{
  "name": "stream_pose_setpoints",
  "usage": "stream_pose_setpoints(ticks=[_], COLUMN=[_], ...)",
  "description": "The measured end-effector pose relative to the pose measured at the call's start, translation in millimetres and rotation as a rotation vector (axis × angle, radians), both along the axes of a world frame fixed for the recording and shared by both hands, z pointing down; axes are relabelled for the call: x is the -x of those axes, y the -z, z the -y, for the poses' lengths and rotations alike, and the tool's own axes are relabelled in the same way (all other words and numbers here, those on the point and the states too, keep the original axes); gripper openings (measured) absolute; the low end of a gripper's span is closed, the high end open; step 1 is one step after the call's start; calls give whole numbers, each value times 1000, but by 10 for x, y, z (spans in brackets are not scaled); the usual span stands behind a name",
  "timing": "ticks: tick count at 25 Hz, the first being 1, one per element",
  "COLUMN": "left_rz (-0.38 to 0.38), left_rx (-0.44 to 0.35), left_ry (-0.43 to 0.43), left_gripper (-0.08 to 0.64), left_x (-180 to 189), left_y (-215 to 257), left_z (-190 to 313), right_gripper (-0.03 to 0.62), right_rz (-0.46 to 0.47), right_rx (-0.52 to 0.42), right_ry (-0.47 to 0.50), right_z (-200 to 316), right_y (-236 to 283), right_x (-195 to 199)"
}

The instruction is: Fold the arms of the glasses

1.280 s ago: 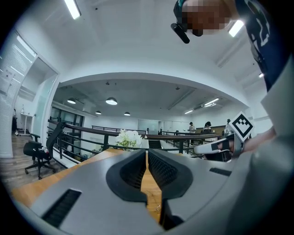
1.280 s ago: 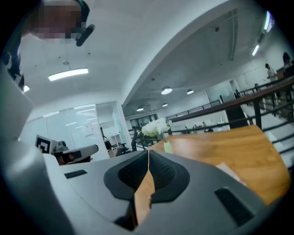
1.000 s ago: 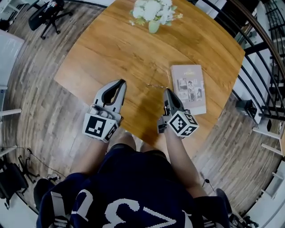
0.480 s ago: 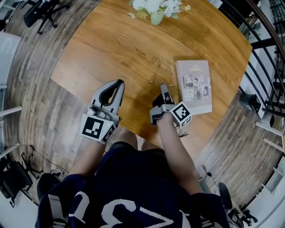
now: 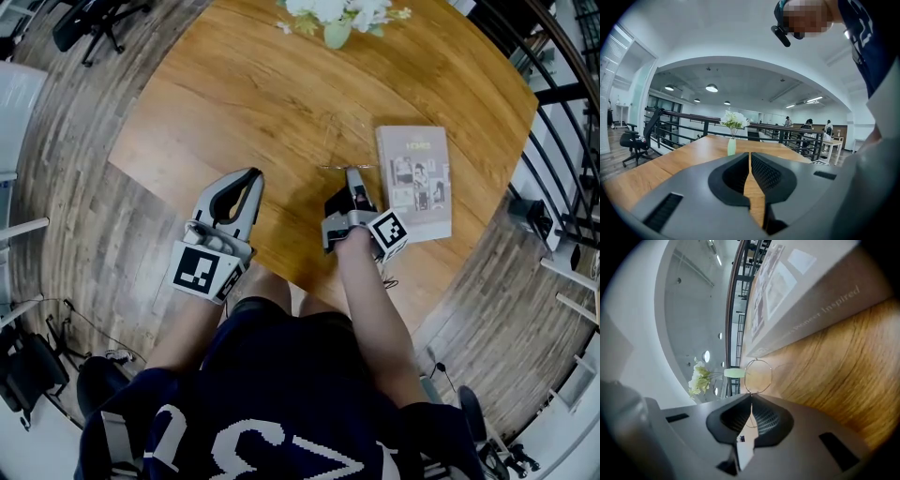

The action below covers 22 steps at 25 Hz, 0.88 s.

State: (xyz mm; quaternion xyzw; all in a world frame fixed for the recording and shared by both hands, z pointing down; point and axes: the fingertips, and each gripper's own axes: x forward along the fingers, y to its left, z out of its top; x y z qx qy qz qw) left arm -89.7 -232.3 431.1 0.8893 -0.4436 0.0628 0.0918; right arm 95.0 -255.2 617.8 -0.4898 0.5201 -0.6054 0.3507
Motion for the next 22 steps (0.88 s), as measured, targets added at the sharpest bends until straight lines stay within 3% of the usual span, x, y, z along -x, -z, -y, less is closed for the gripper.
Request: stream_pose_setpoints(ticks=[8,15,20,22], left_rz=[-19,-114,-200,-242], left_rx=[13,41,87,121], left_ry=[-18,-129,-181,-212], left_gripper=[28,28,35,95], left_x=[-19,-298,-508,-599], left_y=[6,185,375,412], left_z=[8,69,171,192], right_gripper=[28,28,26,28], right_rz=[17,49,58,64], right_rx=[-126,-363,-477,-506], right_ry=[63,166,217,225], right_z=[-11,-161,-364,-423], right_y=[397,1282,1789,1913], right_x=[-3,-15,39,65])
